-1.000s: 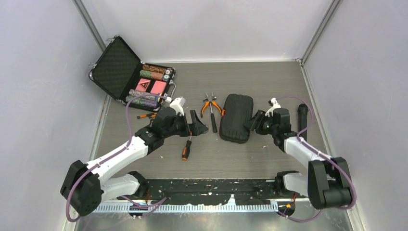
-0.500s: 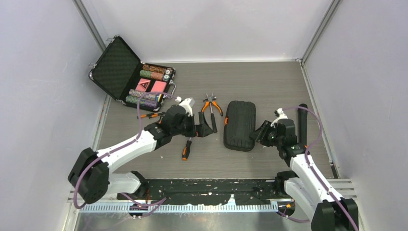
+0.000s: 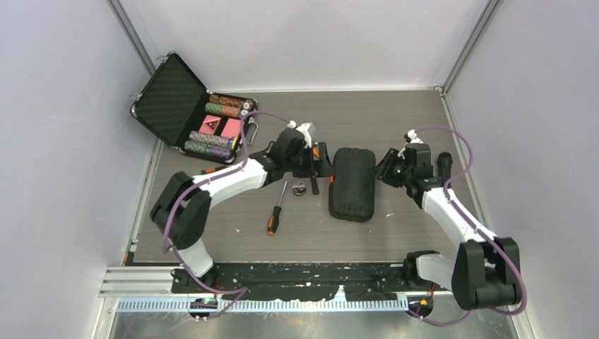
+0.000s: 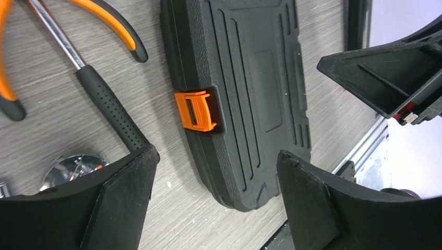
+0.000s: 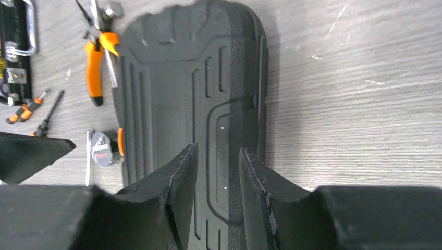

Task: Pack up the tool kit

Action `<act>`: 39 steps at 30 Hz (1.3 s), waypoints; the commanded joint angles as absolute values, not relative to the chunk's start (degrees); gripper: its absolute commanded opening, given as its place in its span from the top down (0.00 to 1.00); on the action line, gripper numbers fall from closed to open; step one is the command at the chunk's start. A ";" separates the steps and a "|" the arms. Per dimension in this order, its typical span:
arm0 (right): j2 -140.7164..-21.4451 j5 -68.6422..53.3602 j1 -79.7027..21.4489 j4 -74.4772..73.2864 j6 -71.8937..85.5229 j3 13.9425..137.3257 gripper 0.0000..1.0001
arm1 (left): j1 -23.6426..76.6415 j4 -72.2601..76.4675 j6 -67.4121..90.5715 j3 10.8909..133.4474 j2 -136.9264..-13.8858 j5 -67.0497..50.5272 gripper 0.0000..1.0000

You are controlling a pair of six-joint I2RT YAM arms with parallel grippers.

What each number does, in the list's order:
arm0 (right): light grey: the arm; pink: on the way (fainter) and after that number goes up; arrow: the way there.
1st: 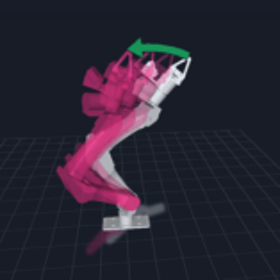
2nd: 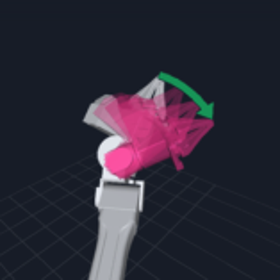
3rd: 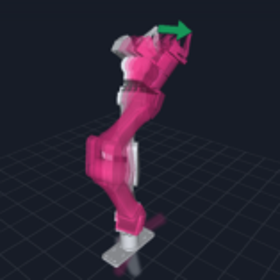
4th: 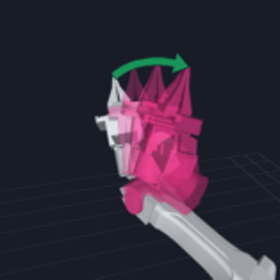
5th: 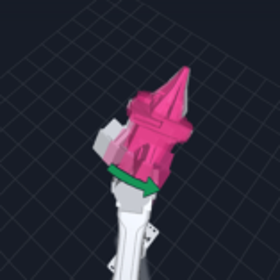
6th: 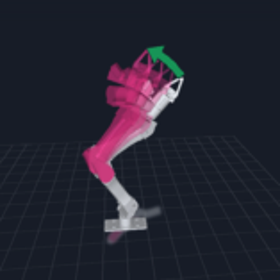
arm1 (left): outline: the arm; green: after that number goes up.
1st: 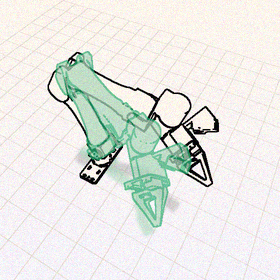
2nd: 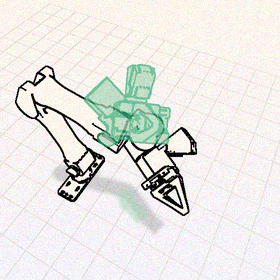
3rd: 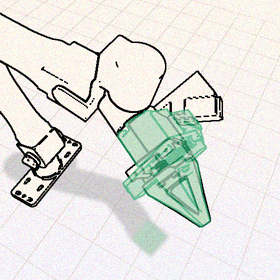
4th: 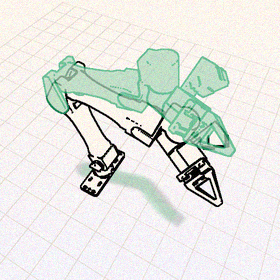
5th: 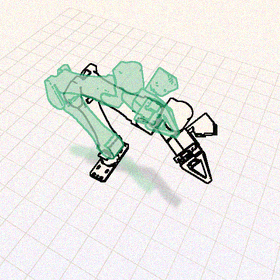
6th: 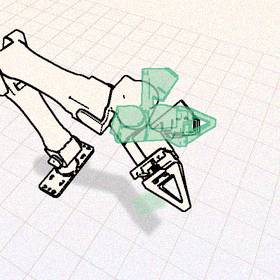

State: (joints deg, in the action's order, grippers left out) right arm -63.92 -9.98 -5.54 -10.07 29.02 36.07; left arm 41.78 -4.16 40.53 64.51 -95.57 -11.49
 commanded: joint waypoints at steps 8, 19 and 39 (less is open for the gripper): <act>-69.20 -18.42 -5.45 -5.49 26.98 31.54 0.62 | 46.26 -5.15 41.90 69.21 -104.50 -17.14 0.28; -63.70 -21.80 -5.65 -7.32 26.90 25.22 0.70 | 49.86 -4.40 47.21 63.60 -104.54 -21.16 0.60; -48.08 -19.21 -6.34 -16.96 22.98 28.54 0.45 | 47.98 5.72 50.22 45.31 -80.48 -7.64 0.28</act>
State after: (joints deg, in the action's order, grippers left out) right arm -47.64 -20.34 -6.31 -18.57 25.43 24.27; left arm 50.39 0.51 50.61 44.27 -80.38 -9.37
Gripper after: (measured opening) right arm 0.543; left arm 0.706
